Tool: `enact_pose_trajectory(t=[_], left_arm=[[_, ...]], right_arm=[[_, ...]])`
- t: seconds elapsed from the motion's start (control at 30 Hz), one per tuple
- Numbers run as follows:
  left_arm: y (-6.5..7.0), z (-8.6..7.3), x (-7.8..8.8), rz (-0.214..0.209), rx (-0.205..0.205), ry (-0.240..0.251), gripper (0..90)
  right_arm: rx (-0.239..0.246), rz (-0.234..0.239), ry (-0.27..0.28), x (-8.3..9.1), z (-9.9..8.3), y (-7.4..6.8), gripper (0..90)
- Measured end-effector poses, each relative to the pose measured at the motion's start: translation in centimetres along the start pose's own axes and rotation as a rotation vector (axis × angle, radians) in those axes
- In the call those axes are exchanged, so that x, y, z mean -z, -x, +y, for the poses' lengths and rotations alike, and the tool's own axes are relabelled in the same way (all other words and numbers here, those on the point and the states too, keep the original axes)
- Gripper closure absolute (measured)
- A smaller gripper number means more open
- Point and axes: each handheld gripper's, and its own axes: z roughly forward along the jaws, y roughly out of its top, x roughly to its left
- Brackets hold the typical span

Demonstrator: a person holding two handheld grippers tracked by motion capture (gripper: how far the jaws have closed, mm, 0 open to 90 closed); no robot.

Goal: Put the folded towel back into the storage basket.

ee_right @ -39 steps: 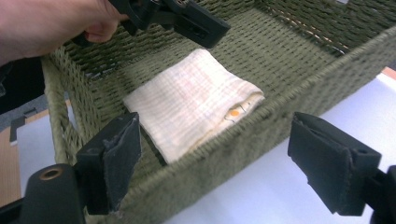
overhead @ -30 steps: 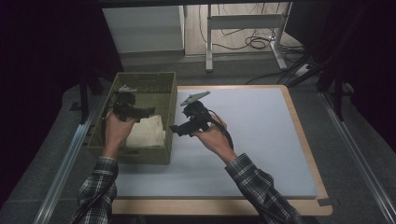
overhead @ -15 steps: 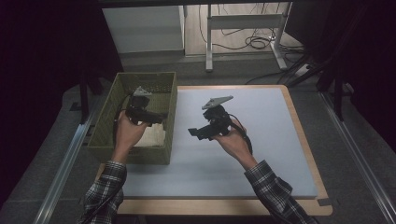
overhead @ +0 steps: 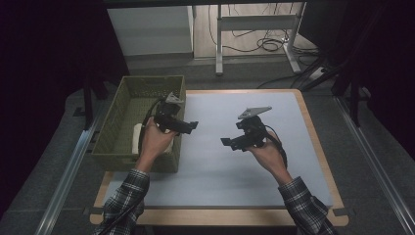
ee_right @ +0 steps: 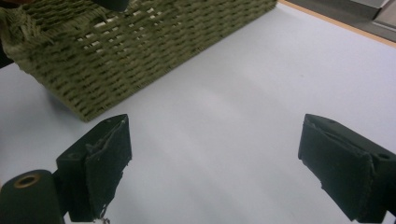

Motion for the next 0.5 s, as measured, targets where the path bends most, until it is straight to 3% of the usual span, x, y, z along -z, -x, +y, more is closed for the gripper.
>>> enact_pose_trajectory(t=[0.5], left_arm=[[5.8,1.8,-3.8,-0.087,-0.07,-0.002,1.3]], right_arm=[[-0.031,-0.07,0.0,4.1,-4.0,2.5,8.9]])
